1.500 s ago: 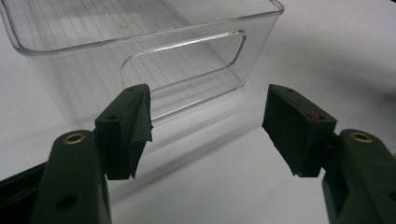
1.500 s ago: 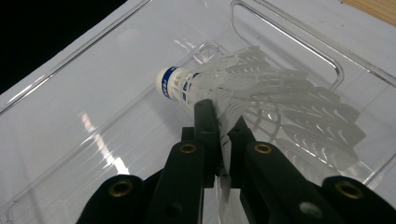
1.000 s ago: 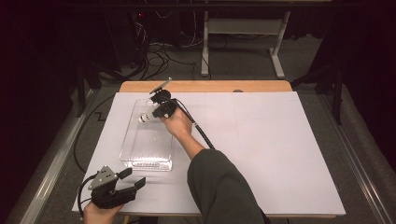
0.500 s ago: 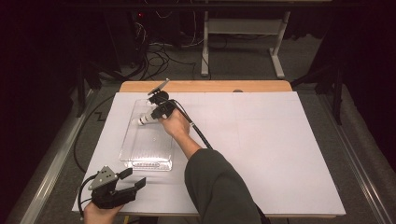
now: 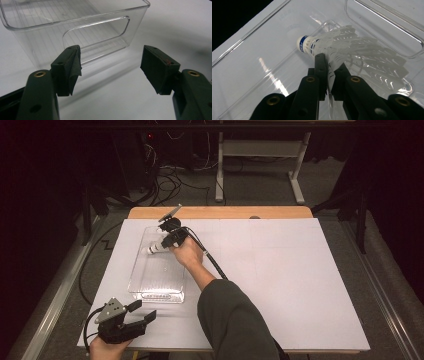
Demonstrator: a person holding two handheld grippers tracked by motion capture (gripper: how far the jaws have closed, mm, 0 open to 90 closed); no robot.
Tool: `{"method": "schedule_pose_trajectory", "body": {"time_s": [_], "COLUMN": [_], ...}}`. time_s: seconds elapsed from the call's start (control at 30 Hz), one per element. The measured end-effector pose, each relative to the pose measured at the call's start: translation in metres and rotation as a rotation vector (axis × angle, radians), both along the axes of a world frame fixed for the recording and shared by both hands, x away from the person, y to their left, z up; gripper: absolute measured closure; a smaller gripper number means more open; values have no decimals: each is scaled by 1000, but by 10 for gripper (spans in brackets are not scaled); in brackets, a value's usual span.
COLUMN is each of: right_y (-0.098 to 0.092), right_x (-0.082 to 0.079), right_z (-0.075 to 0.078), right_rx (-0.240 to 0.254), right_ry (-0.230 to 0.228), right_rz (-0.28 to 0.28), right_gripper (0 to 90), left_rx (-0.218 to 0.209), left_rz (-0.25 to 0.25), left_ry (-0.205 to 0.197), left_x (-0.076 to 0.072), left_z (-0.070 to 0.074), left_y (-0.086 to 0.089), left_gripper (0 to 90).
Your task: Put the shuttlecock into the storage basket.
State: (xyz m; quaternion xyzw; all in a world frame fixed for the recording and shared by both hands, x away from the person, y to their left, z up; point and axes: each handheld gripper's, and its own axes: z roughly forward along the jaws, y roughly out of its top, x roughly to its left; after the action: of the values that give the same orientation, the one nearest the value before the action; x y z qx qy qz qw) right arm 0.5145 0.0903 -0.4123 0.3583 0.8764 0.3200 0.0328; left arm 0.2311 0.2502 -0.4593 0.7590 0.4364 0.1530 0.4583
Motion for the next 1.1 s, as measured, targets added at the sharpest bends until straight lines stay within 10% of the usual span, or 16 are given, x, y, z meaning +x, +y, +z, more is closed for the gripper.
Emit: {"method": "schedule_pose_trajectory", "body": {"time_s": [1.1], "right_y": [-5], "right_x": [2], "right_z": [5], "right_rx": [-27], "right_ry": [27], "right_rz": [-5], "right_gripper": [732], "left_rx": [-3], "left_rz": [1], "left_ry": [-2], "left_x": [0], "left_z": [0], "left_y": [1], "left_gripper": [334]}}
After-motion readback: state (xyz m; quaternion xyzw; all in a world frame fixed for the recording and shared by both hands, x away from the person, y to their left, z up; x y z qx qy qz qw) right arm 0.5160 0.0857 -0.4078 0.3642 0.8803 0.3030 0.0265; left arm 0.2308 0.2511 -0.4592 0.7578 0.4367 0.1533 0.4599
